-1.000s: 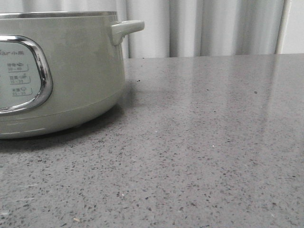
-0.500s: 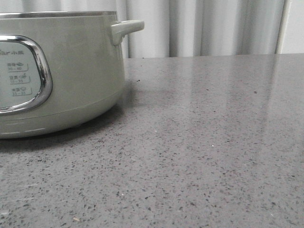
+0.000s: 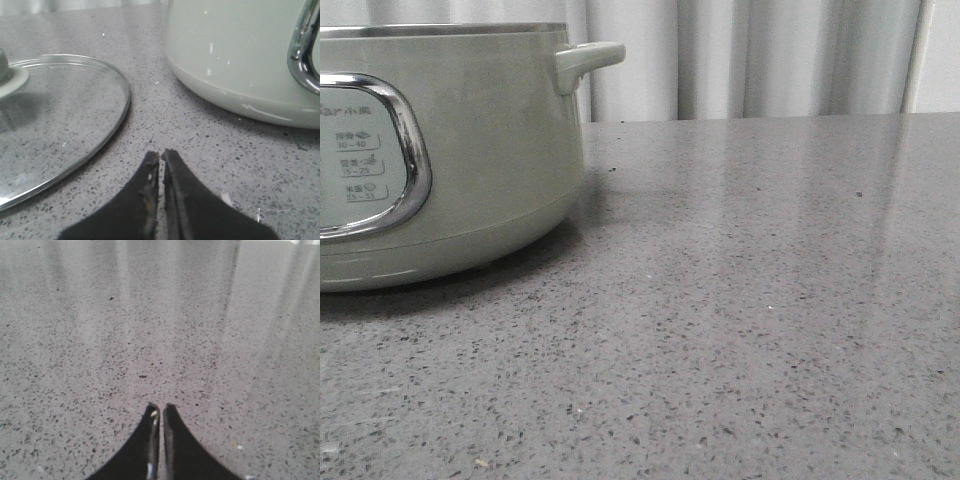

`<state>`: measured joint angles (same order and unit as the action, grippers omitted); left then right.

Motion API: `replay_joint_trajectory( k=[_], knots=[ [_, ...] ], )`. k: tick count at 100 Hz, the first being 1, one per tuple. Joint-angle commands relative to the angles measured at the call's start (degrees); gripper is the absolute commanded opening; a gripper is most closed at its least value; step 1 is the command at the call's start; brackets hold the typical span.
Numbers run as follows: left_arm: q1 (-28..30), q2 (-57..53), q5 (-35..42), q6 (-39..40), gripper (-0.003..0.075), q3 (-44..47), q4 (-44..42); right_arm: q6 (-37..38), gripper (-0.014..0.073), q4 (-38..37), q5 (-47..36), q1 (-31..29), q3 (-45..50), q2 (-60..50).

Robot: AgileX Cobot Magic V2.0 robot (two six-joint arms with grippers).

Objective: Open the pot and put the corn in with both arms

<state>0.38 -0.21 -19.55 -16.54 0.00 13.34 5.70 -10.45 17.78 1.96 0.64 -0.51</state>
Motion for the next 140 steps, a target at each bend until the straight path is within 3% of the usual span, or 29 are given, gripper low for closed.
replay_joint_trajectory(
  k=[1, 24, 45, 77, 140],
  knots=[
    [0.1, -2.0, 1.9, 0.6, -0.0020, 0.5, 0.1, -0.1, -0.0059, -0.8, -0.9, -0.3, 1.2, -1.3],
    [0.1, -2.0, 2.2, 0.6, -0.0020, 0.5, 0.3, -0.1, -0.0059, -0.8, -0.9, -0.3, 1.2, -1.3],
    [0.1, -2.0, 2.9, 0.6, -0.0020, 0.5, -8.6, -0.1, -0.0059, -0.8, -0.9, -0.3, 1.2, -1.3],
    [0.1, -2.0, 2.9, 0.6, -0.0020, 0.5, -0.2, -0.1, -0.0059, -0.8, -0.9, -0.3, 1.2, -1.3],
    [0.1, -2.0, 2.9, 0.6, -0.0020, 0.5, -0.2, -0.1, -0.0059, -0.8, -0.9, -0.3, 1.2, -1.3]
  ],
)
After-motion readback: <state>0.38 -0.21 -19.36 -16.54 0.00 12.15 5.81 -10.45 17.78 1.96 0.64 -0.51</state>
